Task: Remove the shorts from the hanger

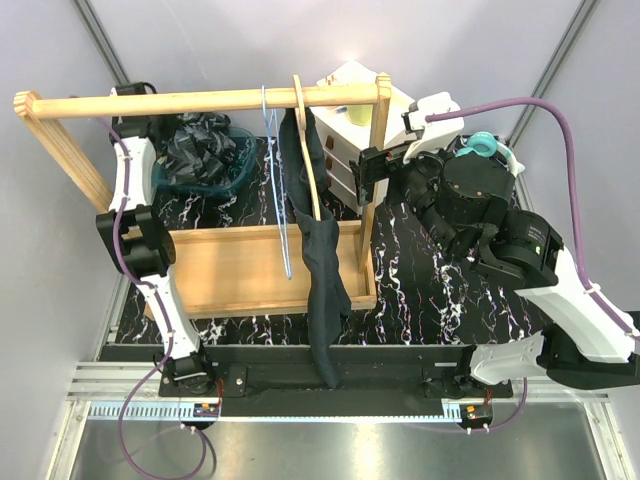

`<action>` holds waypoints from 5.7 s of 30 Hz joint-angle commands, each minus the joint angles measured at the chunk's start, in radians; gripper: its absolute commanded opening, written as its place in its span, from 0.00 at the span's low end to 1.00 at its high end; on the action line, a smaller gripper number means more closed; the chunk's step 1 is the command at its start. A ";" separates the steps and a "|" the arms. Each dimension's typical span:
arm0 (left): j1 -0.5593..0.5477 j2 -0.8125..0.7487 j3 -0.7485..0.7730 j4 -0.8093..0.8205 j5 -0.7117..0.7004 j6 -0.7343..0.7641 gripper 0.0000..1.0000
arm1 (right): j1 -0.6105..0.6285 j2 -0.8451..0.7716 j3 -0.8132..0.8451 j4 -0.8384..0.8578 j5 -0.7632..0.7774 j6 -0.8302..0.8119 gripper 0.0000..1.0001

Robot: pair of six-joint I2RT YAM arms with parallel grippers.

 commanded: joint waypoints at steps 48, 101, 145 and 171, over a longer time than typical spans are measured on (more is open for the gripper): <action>-0.126 -0.092 -0.104 -0.246 -0.244 0.485 0.23 | -0.017 -0.081 -0.017 -0.018 -0.105 0.161 1.00; -0.417 -1.303 -1.036 -0.249 0.328 0.251 0.68 | -0.026 0.256 0.489 -0.395 -0.447 0.408 0.91; -0.416 -1.446 -1.030 -0.359 0.380 0.240 0.70 | -0.026 0.444 0.546 -0.363 -0.225 0.388 0.01; -0.416 -1.434 -1.044 -0.384 0.385 0.268 0.70 | -0.026 0.131 0.279 -0.259 -0.380 0.316 0.00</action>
